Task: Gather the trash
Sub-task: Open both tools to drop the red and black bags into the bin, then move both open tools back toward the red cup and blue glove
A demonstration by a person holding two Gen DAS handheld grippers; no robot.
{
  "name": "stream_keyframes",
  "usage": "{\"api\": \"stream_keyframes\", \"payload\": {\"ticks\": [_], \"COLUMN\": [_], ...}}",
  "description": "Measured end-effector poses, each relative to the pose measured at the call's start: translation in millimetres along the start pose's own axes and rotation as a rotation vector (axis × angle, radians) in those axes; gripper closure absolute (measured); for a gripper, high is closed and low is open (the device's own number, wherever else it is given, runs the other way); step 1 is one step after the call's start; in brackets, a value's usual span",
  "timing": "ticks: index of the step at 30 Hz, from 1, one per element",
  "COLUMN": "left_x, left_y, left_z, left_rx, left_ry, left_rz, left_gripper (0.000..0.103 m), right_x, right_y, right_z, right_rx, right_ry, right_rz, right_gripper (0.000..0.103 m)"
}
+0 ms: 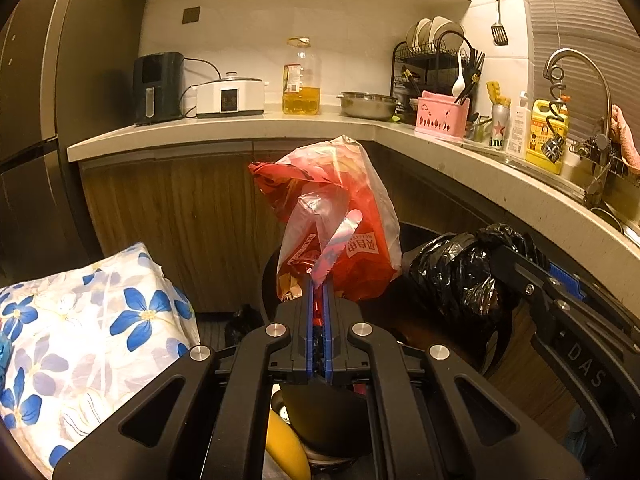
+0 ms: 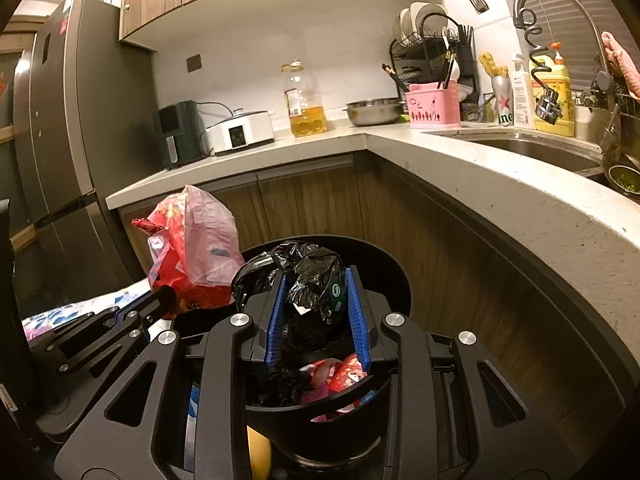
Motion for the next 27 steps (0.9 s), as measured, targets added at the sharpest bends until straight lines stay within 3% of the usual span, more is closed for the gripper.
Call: {"api": "stream_keyframes", "payload": {"ticks": [9, 15, 21, 25, 27], "left_x": [3, 14, 26, 36, 41], "left_y": [7, 10, 15, 20, 22], "left_z": [-5, -1, 15, 34, 42], "left_rx": [0.018, 0.019, 0.011, -0.006, -0.012], "left_ry": [0.0, -0.02, -0.071, -0.127, -0.15], "left_rz": [0.002, 0.038, 0.061, 0.066, 0.061], "left_gripper": [0.092, 0.067, 0.035, 0.016, 0.014], "right_x": [-4, -5, -4, -1, 2], "right_y": [5, 6, 13, 19, 22], "right_z": [-7, -9, -2, 9, 14], "right_rx": [0.028, 0.044, 0.058, 0.069, 0.074], "right_ry": [0.015, 0.018, 0.023, 0.031, 0.034], "right_rz": [0.0, 0.001, -0.008, -0.006, -0.002], "right_gripper": [0.066, 0.055, 0.046, 0.026, 0.022]}}
Point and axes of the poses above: each gripper's, at about its wrist camera, not at the fingertips, and z roughly against the way its jaws point, x to its left, y to its underside, the point moved 2 cm from there along -z, roughly the way its jaws point, and after that the axes turned 4 degrees about -x, right-handed, at the moved point
